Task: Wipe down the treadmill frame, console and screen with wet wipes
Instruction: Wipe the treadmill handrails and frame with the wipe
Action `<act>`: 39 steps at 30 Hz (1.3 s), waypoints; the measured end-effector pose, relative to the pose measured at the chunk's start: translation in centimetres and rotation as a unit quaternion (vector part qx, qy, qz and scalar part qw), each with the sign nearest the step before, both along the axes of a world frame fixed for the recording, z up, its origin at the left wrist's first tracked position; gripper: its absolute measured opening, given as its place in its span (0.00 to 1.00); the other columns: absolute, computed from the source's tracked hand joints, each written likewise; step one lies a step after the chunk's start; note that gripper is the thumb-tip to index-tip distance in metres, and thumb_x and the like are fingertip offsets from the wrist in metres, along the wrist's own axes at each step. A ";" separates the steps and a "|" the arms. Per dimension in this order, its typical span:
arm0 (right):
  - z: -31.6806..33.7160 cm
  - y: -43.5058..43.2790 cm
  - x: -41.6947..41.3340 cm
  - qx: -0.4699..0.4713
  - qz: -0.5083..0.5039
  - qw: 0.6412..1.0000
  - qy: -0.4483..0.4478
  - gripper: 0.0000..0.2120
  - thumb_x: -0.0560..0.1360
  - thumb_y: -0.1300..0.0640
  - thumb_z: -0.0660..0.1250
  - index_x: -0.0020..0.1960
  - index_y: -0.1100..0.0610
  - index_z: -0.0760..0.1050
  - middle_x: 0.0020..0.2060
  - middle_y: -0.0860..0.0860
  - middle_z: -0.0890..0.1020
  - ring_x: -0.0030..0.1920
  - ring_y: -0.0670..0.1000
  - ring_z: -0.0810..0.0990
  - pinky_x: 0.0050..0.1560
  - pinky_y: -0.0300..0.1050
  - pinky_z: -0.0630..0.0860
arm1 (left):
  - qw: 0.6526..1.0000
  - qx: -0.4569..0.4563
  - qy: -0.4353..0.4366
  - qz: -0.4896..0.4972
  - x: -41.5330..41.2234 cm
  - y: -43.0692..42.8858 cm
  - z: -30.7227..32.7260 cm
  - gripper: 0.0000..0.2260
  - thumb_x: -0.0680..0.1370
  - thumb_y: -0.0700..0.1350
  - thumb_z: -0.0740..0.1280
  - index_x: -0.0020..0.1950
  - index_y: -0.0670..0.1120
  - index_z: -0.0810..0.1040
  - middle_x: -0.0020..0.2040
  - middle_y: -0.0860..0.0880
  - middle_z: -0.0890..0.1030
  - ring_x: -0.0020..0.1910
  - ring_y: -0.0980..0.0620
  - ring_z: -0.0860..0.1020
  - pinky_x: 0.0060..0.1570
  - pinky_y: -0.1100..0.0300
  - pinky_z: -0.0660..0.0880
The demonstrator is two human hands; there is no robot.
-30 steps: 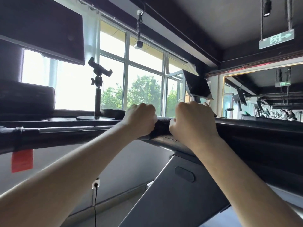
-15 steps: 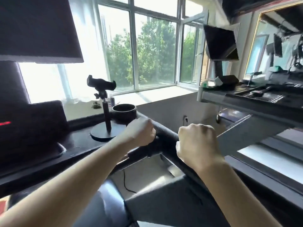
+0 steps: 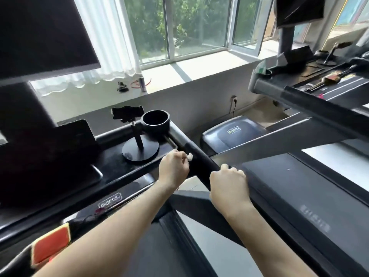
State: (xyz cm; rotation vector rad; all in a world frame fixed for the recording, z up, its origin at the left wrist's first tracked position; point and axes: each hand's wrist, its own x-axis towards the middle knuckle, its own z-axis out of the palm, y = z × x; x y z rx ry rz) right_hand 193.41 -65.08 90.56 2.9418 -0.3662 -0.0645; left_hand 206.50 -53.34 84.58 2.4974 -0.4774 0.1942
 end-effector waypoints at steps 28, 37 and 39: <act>-3.2 8.3 3.6 0.603 -0.223 0.705 -0.300 0.04 0.76 0.57 0.76 0.50 0.50 0.85 0.41 0.46 0.87 0.43 0.47 0.85 0.48 0.43 0.80 | 0.767 -0.285 0.546 -0.178 2.7 7.1 2.0 0.18 0.75 0.52 0.72 0.49 0.36 0.84 0.48 0.33 0.84 0.45 0.43 0.81 0.51 0.50 0.76; -3.7 5.5 6.7 0.336 -0.162 0.874 -0.312 0.04 0.77 0.60 0.69 0.46 0.52 0.79 0.32 0.44 0.77 0.34 0.47 0.76 0.35 0.45 0.72 | 0.972 -0.042 0.136 -0.189 3.3 7.9 0.2 0.06 0.77 0.50 0.70 0.53 0.51 0.82 0.47 0.56 0.81 0.46 0.57 0.79 0.48 0.56 0.77; -4.7 5.5 8.5 0.265 -0.115 0.913 -0.288 0.04 0.78 0.58 0.65 0.45 0.54 0.78 0.34 0.47 0.77 0.33 0.52 0.78 0.31 0.46 0.70 | 0.970 -0.010 0.138 -0.199 3.0 7.7 -0.3 0.13 0.77 0.52 0.71 0.59 0.50 0.80 0.52 0.55 0.80 0.52 0.54 0.78 0.51 0.57 0.76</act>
